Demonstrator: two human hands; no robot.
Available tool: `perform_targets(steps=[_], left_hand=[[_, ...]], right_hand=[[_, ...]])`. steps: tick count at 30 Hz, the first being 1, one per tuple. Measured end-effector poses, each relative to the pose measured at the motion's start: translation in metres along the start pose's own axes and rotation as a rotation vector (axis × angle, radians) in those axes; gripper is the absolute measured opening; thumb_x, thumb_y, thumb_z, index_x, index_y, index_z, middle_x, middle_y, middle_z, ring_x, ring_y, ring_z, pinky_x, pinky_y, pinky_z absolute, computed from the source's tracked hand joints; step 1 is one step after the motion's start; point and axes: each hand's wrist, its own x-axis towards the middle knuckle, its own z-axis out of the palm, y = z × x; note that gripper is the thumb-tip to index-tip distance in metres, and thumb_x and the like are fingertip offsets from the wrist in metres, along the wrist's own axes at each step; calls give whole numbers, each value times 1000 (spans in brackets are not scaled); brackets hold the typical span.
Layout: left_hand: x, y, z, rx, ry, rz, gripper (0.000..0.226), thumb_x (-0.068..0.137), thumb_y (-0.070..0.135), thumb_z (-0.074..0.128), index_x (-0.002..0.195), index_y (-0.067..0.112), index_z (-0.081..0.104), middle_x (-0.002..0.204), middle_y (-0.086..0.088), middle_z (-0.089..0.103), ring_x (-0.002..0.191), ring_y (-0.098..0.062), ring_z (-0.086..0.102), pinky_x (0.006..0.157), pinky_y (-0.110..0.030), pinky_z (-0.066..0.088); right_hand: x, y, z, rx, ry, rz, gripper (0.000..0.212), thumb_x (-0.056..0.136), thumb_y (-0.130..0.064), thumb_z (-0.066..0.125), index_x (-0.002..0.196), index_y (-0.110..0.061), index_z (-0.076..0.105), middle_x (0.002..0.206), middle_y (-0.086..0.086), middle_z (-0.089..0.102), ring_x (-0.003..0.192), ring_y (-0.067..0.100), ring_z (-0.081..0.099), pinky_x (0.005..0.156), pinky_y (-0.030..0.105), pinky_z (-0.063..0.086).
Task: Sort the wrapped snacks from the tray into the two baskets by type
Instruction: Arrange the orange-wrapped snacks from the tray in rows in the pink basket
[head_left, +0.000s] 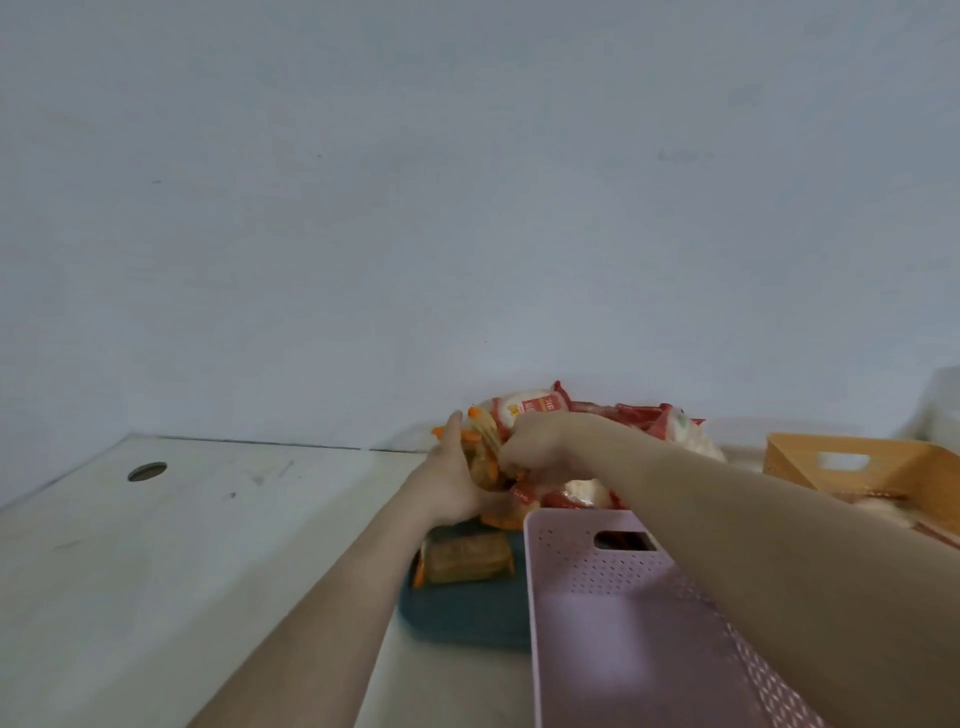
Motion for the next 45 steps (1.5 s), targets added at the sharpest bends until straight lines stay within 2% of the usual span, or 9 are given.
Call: perform_targets(steps=[3,8,15,22,30,33,38,42,45], left_hand=[[15,-5,-4,-80,-23,-13,129,64,33,87,152,22,-7,146,-8,43,128,-27,48,105,-41,42],[20,-15,-11,-325,73,-54,83,74,9,72,140,31,28,122,-5,54,108,-23,55,91,-42,52],[-3,-18,-37,-814,114,2,73,80,-12,53,120,49,47,114,1,63,98,-19,62,67,-34,53],[-36,25,-55,-773,138,26,67,81,2,61,135,35,38,107,0,67,89,-17,66,67,-32,55],[-70,94,-60,-490,20,79,53,75,16,66,126,16,54,101,-7,73,79,-16,72,60,-30,58],[-92,117,-44,-444,-35,174,54,80,8,67,130,21,52,109,-9,70,85,-16,71,60,-29,58],[-127,116,-23,-234,-287,401,111,63,4,85,145,41,21,132,0,50,111,-10,61,88,-27,55],[-142,107,-25,-236,-558,388,80,63,40,86,133,39,49,133,8,58,121,-8,57,97,-31,50],[-127,101,-29,-335,-253,278,38,81,47,67,112,25,68,112,-1,71,109,-18,66,92,-37,54]], right_hand=[[27,2,4,166,-66,107,28,87,-11,57,114,-7,54,102,12,63,81,18,60,73,25,53],[43,11,2,343,-87,115,20,78,-5,58,94,-15,51,87,6,52,65,12,43,56,20,38],[27,1,-10,529,-173,-113,17,89,-37,61,91,-20,61,82,-4,61,62,8,46,54,21,26],[-8,-13,-9,535,-148,-239,39,96,-39,51,111,-5,63,106,17,63,92,34,62,88,52,53],[-83,8,-35,853,-166,-262,82,84,-74,35,124,-5,55,128,19,56,97,32,68,75,47,59],[-118,36,-40,710,-167,-346,66,85,-62,49,122,-9,59,116,15,64,96,25,67,82,44,58],[-157,83,-34,437,-248,-462,44,86,-13,64,127,-21,51,115,2,68,103,17,67,76,28,56],[-168,112,-38,344,-260,-363,81,72,-34,71,144,-31,35,141,-4,49,121,10,51,85,22,49],[-166,114,-48,422,-4,-375,48,83,-43,63,128,-27,54,125,-3,62,109,6,60,81,22,55]])
